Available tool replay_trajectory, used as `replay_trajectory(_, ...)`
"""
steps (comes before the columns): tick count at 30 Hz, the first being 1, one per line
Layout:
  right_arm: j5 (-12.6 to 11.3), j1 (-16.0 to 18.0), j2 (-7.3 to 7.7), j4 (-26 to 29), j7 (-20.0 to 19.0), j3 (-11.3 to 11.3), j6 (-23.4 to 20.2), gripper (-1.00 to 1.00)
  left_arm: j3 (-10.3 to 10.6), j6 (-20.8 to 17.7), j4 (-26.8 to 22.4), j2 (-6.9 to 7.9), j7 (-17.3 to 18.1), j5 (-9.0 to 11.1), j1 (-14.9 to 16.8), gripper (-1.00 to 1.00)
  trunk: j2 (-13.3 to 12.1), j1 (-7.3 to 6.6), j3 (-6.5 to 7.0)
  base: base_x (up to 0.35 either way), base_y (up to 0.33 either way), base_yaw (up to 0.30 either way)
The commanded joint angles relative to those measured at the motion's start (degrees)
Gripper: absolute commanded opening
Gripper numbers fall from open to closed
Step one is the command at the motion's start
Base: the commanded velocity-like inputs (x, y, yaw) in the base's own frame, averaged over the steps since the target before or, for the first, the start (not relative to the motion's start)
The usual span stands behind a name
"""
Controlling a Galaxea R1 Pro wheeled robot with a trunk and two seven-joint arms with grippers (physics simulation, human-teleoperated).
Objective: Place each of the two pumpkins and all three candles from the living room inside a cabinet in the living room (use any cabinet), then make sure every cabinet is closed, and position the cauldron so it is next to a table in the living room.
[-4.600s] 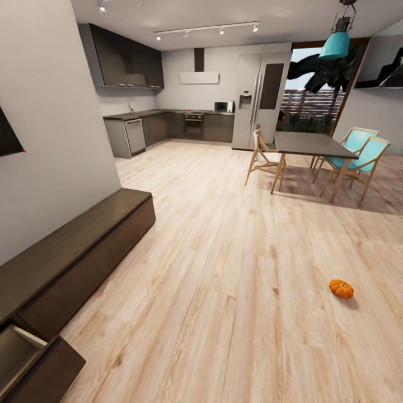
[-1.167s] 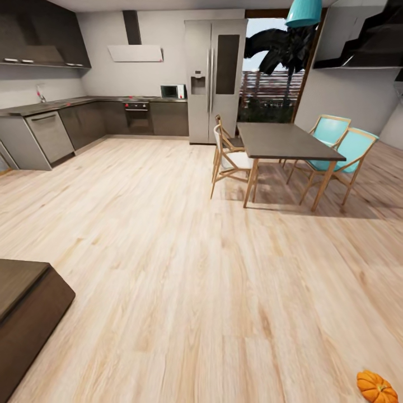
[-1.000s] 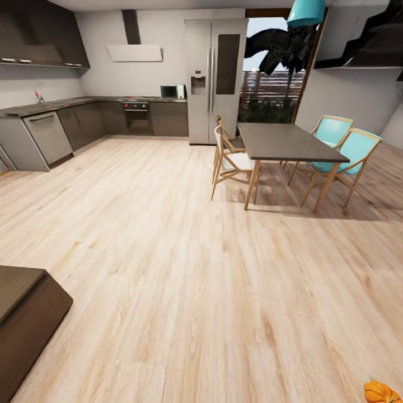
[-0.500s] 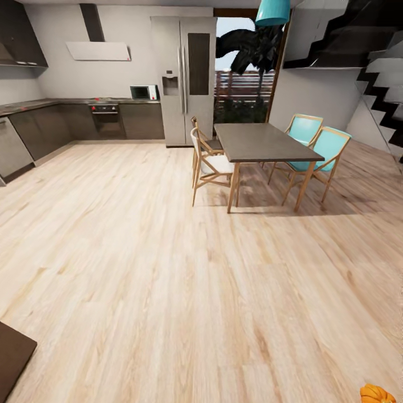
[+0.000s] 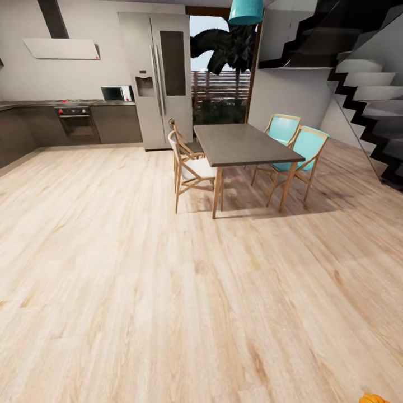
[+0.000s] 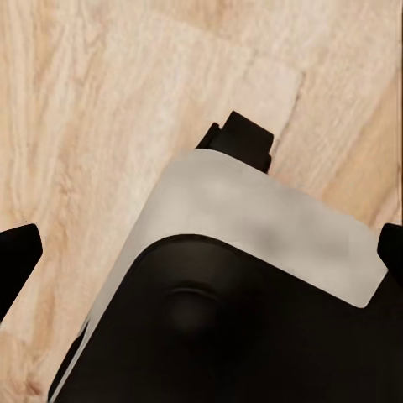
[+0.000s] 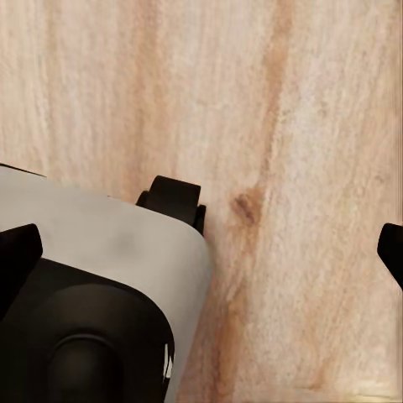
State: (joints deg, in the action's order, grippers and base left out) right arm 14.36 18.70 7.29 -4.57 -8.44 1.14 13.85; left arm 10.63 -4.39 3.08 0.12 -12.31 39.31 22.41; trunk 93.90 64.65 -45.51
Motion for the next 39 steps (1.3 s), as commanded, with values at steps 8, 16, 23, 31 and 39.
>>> replay_trajectory(8,0.06,-0.28,0.14,0.02,-0.43,-0.04,-0.76,1.0,0.0,0.0,0.0,-0.03,0.0,-0.02,0.0,1.0,0.0,0.0,0.0,0.329,0.001,-0.007)
replay_trajectory(16,-0.22,-0.33,0.09,0.09,-0.43,0.01,-0.92,1.0,0.0,0.0,0.0,-0.03,0.0,-0.02,0.0,1.0,0.0,0.0,0.07,0.329,0.0,-0.143)
replay_trajectory(23,-0.21,-0.33,0.09,0.08,-0.44,0.0,-0.89,1.0,0.04,0.08,0.0,-0.07,0.0,-0.02,-0.01,1.0,0.0,0.0,0.21,0.329,0.0,-0.281)
replay_trajectory(31,-0.21,-0.33,0.09,0.07,-0.38,0.0,-0.77,1.0,0.04,0.08,0.0,-0.21,0.0,-0.02,0.0,1.0,0.0,0.0,0.37,0.329,0.0,-0.283)
replay_trajectory(39,-0.29,-0.33,0.09,0.06,-0.35,0.01,-0.75,1.0,0.03,0.08,0.0,-0.21,0.0,-0.02,0.0,1.0,0.0,0.0,0.53,0.329,0.0,-0.282)
